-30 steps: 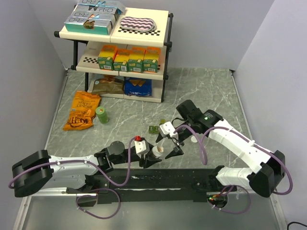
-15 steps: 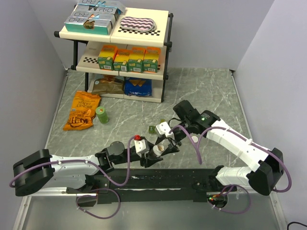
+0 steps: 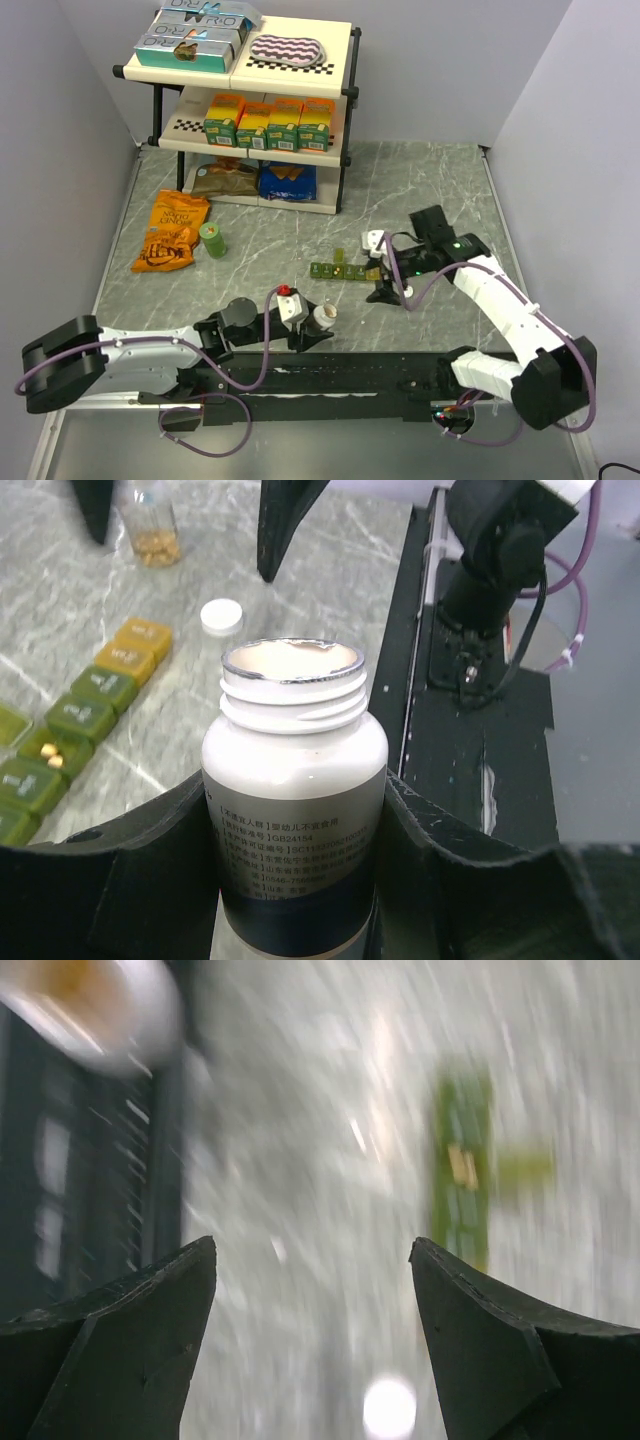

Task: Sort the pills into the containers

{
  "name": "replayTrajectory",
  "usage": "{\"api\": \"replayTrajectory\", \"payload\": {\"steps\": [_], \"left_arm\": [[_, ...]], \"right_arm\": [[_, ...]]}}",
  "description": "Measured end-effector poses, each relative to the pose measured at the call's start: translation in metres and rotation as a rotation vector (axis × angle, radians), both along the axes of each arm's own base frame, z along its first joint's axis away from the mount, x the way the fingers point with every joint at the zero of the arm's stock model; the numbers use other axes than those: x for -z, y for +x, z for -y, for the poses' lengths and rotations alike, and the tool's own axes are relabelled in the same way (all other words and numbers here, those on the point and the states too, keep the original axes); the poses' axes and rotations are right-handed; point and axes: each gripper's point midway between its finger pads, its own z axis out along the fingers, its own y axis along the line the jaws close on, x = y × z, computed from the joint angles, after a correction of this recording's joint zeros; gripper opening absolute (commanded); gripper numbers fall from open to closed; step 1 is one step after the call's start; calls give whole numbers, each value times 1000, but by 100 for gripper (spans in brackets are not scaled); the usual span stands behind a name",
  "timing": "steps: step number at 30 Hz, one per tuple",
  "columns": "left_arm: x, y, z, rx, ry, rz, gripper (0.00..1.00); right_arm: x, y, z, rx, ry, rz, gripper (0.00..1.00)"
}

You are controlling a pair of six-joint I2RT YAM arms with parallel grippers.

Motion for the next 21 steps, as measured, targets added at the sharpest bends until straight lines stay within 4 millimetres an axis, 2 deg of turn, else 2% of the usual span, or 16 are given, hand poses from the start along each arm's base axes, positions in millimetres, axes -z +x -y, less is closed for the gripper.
{"api": "replayTrajectory", "payload": {"steps": [5, 8, 14, 18, 21], "left_arm": [[-4, -2, -15, -28, -16, 13, 1], [-11, -1, -23, -47, -45, 31, 1], [-9, 0, -32, -73, -40, 30, 1], [-7, 0, -36, -82, -31, 27, 1], [-9, 0, -38, -86, -33, 28, 1]], "right_arm": [[52, 26, 72, 265, -194, -21, 86], [78, 27, 101, 338, -301, -36, 87], [104, 30, 118, 304, -392, 19, 89], [126, 27, 123, 216, -431, 45, 89], [136, 33, 125, 168, -450, 62, 89]]}}
